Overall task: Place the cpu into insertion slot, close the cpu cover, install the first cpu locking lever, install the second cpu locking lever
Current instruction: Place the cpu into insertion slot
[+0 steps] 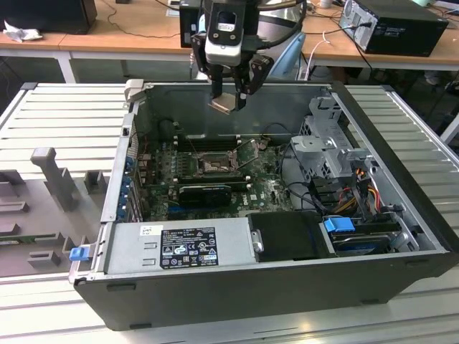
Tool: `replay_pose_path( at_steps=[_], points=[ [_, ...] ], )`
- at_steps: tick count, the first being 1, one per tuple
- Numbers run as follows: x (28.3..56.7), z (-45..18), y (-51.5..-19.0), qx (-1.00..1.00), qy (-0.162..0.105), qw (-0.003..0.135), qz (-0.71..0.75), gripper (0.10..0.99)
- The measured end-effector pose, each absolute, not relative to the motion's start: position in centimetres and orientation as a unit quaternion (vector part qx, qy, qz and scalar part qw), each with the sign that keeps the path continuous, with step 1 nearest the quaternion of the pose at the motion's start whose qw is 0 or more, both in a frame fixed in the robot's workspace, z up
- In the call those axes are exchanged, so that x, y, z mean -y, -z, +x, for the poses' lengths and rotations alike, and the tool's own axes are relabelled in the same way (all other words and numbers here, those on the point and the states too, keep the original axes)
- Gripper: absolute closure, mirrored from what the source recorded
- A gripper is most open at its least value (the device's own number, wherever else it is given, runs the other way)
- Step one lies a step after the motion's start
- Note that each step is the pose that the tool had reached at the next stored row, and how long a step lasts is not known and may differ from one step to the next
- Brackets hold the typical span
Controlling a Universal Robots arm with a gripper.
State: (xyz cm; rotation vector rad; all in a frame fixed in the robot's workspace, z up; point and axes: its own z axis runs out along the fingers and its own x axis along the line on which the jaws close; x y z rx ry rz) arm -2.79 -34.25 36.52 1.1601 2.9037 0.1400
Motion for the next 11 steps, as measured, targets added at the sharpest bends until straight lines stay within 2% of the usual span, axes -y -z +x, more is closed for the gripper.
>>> replay_pose_path(
  at_steps=[11],
  points=[
    [34.25, -2.79, -36.5, -0.915, -0.045, 0.007, 0.4, 0.557]
  ],
)
